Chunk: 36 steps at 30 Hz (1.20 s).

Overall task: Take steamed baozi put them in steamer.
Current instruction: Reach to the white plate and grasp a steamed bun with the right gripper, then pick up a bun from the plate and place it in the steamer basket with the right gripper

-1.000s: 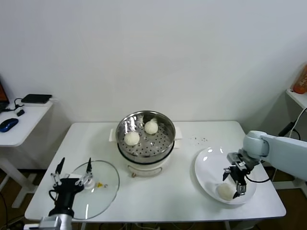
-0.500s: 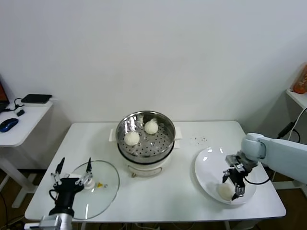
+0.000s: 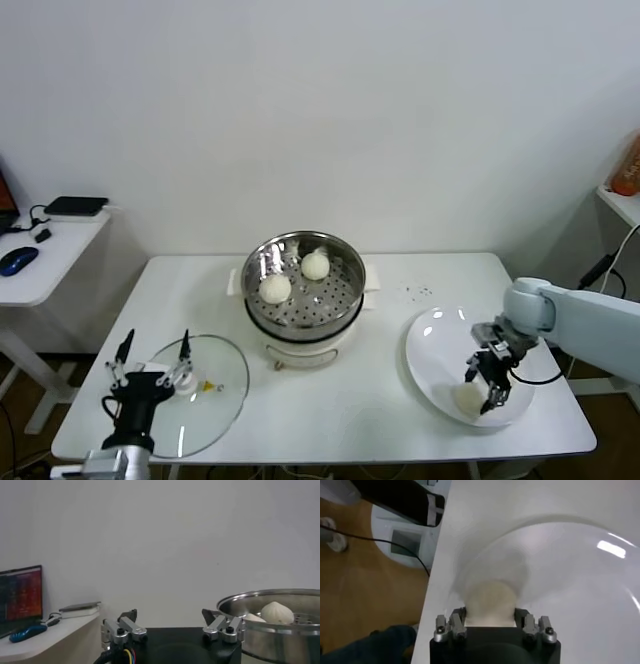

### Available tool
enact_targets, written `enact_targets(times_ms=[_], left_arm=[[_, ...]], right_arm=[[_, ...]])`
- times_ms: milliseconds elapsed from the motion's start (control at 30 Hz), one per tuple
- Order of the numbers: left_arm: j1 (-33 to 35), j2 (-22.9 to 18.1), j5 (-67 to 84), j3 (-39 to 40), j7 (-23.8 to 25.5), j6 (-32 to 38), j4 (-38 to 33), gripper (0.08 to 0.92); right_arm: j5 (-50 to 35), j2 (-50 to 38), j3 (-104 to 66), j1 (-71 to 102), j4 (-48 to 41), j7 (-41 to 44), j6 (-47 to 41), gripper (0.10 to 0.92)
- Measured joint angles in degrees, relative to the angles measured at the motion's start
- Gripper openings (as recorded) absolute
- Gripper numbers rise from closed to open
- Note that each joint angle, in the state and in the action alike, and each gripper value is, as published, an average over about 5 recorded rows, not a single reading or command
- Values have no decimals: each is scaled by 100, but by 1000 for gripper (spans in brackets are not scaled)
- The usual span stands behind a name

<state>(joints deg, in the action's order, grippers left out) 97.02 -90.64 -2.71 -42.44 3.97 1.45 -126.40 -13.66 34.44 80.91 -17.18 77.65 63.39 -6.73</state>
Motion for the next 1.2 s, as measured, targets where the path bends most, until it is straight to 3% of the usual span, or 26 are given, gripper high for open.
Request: enact_targets(times_ms=[300,667,1200], left_arm=[[2,11,14,-23,2,5,21,823],[-1,16,11,-34,5,-19,-17,823],[-103,73,-37,0,2,-110,-14,823]], right_arm=[[461,104,-119,-595,266,166,631,634],[1455,462,-467,-1859,807,306,2066,636],[2299,1843,-1265,-2608,857,343,3264,628]])
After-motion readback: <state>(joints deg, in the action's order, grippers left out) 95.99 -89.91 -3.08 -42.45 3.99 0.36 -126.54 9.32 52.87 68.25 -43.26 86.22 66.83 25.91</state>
